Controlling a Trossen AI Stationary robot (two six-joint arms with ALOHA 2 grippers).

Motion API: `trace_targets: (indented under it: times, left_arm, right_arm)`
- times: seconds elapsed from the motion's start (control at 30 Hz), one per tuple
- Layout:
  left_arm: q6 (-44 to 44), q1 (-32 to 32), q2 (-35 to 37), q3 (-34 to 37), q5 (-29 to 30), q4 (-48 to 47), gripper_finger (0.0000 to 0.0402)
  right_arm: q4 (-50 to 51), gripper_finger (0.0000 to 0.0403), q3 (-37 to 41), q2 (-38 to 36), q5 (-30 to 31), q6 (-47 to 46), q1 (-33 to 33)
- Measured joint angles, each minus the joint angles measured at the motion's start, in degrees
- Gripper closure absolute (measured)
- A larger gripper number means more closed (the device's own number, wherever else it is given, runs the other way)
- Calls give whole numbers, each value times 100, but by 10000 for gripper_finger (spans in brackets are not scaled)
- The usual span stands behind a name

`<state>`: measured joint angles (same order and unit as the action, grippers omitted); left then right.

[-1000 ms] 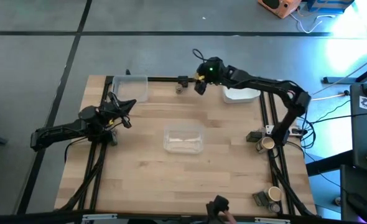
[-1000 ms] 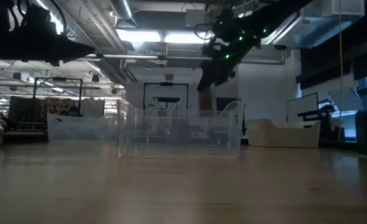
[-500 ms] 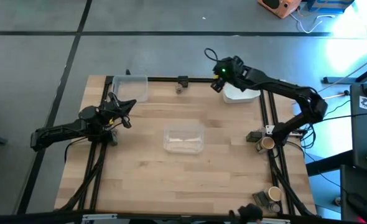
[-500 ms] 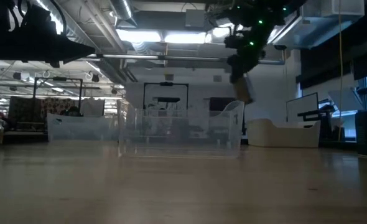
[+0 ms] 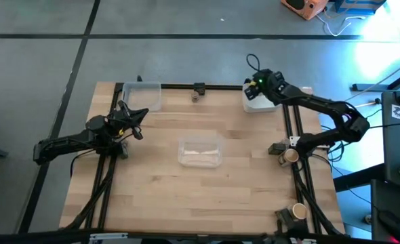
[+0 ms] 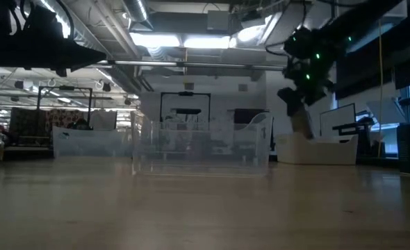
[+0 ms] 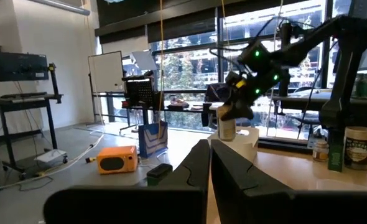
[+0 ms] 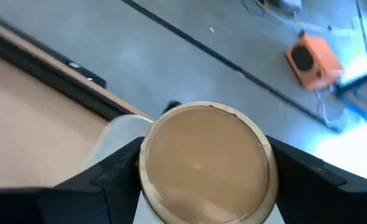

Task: Sort spices by type
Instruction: Put the gold seasoning bottle into the white bin

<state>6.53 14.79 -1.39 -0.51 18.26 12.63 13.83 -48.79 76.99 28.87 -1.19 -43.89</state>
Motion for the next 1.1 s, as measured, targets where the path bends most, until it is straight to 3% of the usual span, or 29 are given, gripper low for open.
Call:
trace_targets:
  times: [0.1, 0.3, 0.63, 0.93, 1.1]
  left_arm:
    - [-76, 0, 0, 0, 0, -3, 396]
    - [-249, 0, 0, 0, 0, -5, 396]
    - [-310, -1, 0, 0, 0, -5, 396]
    - [-313, -2, 0, 0, 0, 0, 396]
    - [-361, -20, 0, 0, -1, 4, 396]
  right_arm:
    - [-682, 118, 391, -2, 45, -75, -215]
    - [-1139, 118, 879, 0, 59, -208, -606]
    - [-1374, 116, 1211, 139, 186, -304, -764]
    - [-1390, 56, 1205, 201, 406, -201, -755]
    - [-922, 47, 949, 188, 423, -154, -753]
